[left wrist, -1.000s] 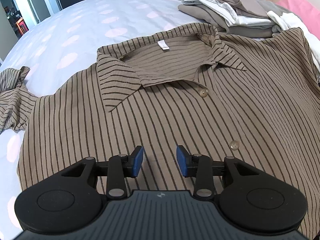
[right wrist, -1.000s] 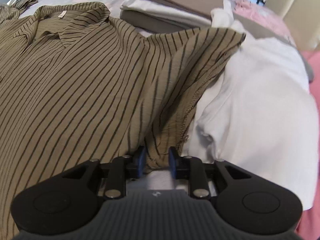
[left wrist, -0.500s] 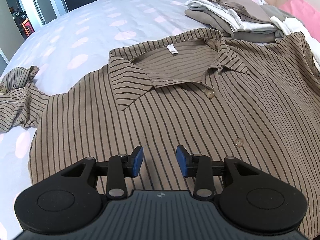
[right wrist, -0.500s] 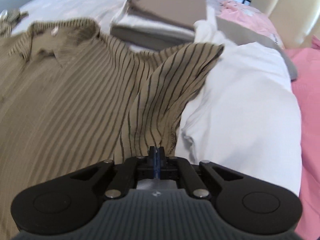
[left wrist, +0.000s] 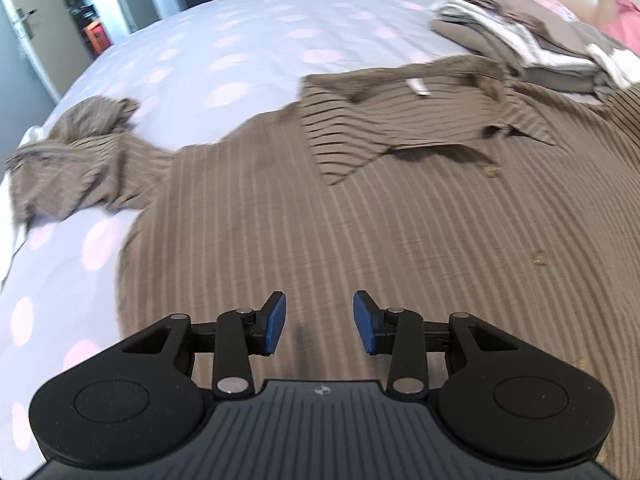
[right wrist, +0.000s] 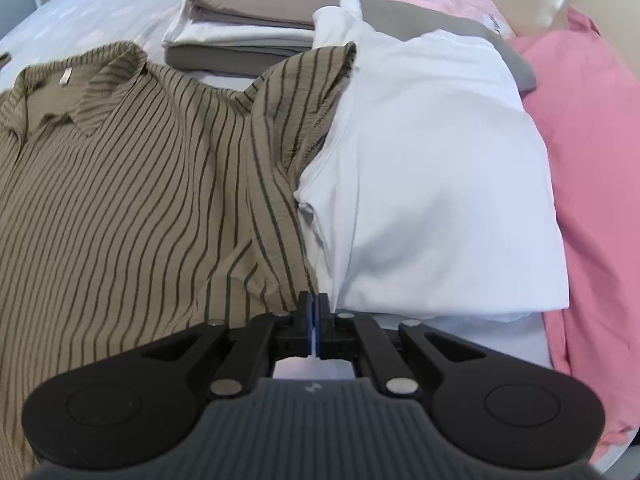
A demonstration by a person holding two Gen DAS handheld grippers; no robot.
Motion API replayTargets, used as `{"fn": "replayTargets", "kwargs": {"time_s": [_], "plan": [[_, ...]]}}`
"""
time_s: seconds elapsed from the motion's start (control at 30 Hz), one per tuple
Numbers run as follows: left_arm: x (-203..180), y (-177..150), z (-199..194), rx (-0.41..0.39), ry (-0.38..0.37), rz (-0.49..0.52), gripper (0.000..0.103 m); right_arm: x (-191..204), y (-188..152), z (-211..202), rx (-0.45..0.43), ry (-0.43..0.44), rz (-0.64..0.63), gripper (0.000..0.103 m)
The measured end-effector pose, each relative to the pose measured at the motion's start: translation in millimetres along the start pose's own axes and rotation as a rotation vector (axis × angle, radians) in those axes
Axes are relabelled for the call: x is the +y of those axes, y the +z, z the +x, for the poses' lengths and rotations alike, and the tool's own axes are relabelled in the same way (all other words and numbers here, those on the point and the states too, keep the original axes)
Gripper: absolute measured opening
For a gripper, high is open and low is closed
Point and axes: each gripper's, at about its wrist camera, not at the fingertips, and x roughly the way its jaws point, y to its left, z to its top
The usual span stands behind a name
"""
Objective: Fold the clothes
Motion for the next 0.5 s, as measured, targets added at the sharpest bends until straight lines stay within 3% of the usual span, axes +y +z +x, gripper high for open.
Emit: {"fn": "replayTargets", "kwargs": {"time_s": [0.27,0.4,0.5], "plan": [[75.0,-14.0,-11.3,-0.031,0.031,-0.137,0.040,31.3,20.7,-30.5,-0.080,0.047,-0.023,0.008],[112.3,-12.2,-7.3,-0.028,0.065,-0.187,0.040,71.7,36.9,-36.6,-0.099,0.100,-0.079,0.024],[138.3,-12.0,2.9,-0.034,0.105,-0.224,0.042,113.8,50.1,-32.9,-0.095,0.164,-0.134,0.024]]}}
